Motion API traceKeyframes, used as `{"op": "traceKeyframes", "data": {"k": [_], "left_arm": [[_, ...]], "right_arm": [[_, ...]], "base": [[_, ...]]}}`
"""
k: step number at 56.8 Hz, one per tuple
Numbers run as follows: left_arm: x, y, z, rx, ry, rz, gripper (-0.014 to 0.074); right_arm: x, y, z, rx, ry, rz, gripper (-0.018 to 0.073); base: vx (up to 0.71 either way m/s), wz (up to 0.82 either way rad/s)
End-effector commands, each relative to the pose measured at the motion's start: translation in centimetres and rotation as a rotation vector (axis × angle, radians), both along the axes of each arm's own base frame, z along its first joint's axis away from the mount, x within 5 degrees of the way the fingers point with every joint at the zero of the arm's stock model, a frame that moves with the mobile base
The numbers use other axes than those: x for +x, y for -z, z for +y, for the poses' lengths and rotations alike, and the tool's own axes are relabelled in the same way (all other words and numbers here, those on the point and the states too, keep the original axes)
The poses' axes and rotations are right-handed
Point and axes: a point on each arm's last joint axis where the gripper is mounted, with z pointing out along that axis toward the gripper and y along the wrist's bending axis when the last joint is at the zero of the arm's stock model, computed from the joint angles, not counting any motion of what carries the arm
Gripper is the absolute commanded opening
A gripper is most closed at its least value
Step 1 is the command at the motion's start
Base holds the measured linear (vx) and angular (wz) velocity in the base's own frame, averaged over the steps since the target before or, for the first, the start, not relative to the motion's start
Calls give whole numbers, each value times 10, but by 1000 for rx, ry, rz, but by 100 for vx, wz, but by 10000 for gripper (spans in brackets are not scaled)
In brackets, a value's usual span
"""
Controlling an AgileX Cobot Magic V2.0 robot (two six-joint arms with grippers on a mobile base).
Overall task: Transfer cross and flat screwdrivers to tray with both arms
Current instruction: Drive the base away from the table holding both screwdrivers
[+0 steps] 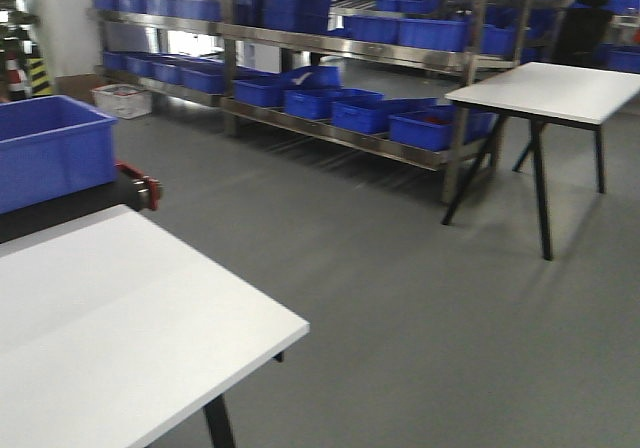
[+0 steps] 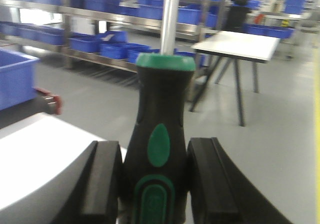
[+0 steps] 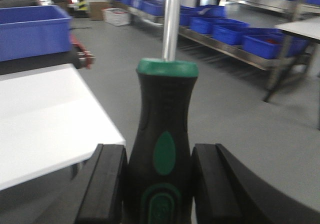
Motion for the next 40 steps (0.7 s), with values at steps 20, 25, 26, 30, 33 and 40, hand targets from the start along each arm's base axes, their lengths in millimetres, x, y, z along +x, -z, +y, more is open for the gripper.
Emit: {"op": "traceKeyframes", "data": {"k": [20, 25, 26, 30, 33, 40], "left_arm": [[-3, -17, 1, -40, -4, -117, 3], [-3, -17, 1, -40, -4, -117, 3], [-3, -17, 1, -40, -4, -117, 3], [-3, -17, 1, -40, -4, -117, 3], [-3, -17, 1, -40, -4, -118, 3], [-3, -17, 1, -40, -4, -117, 3]], "right_arm": [[0, -17, -2, 24, 23, -111, -8], [0, -17, -2, 24, 23, -111, -8], [0, -17, -2, 24, 23, -111, -8], [0, -17, -2, 24, 23, -111, -8], [0, -17, -2, 24, 23, -111, -8], [0, -17, -2, 24, 23, -111, -8]], "base": [[0, -83], [6, -62], [8, -55], [10, -49], [12, -43], [13, -39]]}}
